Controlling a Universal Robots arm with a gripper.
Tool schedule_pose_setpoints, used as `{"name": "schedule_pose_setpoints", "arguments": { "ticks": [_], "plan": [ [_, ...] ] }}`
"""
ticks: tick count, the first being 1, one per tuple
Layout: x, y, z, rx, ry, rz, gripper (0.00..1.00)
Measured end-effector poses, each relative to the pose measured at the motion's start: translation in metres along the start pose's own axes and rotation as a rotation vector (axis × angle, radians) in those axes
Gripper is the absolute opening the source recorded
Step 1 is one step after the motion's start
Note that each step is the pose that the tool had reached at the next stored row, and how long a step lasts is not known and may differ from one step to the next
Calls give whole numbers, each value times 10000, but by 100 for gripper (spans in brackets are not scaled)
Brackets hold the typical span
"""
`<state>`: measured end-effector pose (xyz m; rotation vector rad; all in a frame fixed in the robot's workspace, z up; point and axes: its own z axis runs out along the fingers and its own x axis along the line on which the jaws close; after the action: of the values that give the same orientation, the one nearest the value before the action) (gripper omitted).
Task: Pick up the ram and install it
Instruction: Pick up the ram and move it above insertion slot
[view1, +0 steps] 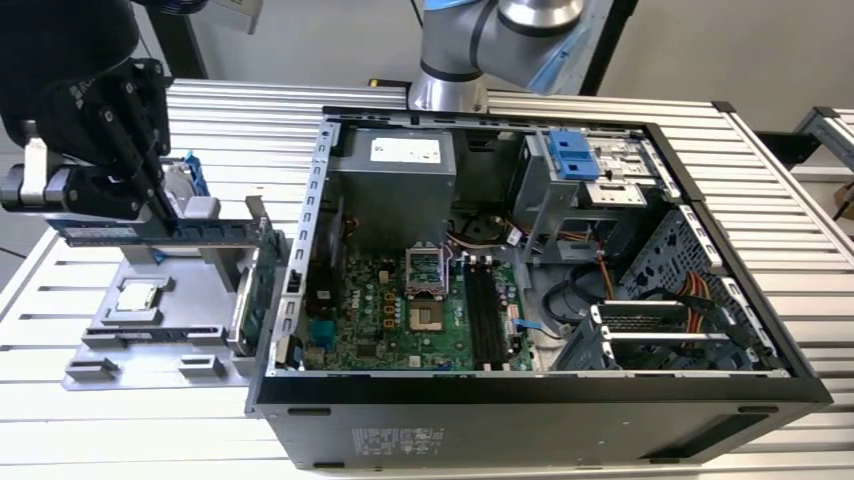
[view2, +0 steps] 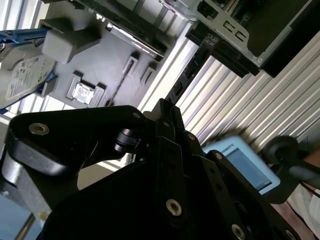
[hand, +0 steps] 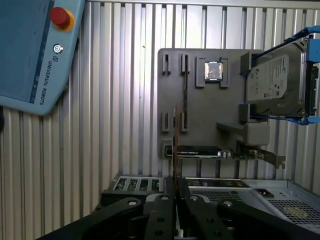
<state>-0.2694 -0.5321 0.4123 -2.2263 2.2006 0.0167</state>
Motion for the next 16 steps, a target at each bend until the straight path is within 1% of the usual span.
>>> {"name": "schedule_pose_setpoints", "arguments": {
  "ticks": [4, 8, 12, 16],
  "plan": [
    [1, -76, 0, -15, -1, -1, 0],
    [2, -138, 0, -27, -1, 17, 0],
    [2, -176, 0, -35, 0, 51, 0],
    [2, -195, 0, -35, -1, 50, 0]
  ]
}}
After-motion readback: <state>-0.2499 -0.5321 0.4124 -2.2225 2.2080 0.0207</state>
